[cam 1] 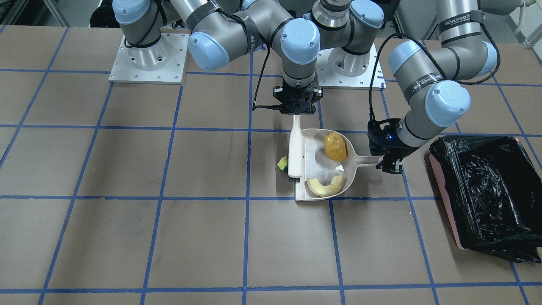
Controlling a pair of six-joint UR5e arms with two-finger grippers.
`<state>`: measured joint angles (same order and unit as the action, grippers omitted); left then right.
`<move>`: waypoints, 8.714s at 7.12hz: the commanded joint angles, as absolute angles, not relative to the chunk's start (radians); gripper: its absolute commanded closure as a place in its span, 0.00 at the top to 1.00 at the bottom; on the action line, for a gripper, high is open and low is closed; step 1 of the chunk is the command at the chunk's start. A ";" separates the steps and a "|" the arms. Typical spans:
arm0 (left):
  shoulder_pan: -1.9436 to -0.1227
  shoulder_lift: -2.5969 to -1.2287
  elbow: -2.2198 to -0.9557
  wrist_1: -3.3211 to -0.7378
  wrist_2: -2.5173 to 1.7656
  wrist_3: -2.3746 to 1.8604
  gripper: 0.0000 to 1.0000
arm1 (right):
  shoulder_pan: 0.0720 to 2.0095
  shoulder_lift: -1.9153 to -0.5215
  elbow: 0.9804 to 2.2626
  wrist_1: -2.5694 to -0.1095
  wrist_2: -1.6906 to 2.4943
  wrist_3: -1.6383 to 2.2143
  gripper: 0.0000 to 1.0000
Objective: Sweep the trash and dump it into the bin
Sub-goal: 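Sweep the yellow potato and sponge into the dustpan with the brush, then carry the dustpan over the bin with the left gripper while the right returns the brush, then tilt the dustpan over the bin while the right gripper releases the brush, then bring the empty dustpan back and lower it onto the table with the left gripper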
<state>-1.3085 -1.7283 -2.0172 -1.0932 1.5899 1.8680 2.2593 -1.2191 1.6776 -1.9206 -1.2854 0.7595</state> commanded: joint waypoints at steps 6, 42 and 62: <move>-1.308 -1.727 -2.017 -1.094 1.588 1.868 0.00 | 2.177 -1.312 1.608 -1.916 -1.025 0.692 0.00; -0.741 -1.853 -1.427 -1.116 1.949 2.452 0.00 | 1.368 -1.414 1.542 -1.617 -1.580 -0.219 1.00; -1.255 -2.120 -1.427 -1.232 1.438 2.103 0.00 | 1.368 -1.414 1.549 -1.615 -1.566 -0.219 1.00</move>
<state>-1.2510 -2.0843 -1.4259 -1.2522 1.4623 2.0987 1.3683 -1.4138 1.5492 -1.6147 -1.5662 -0.2194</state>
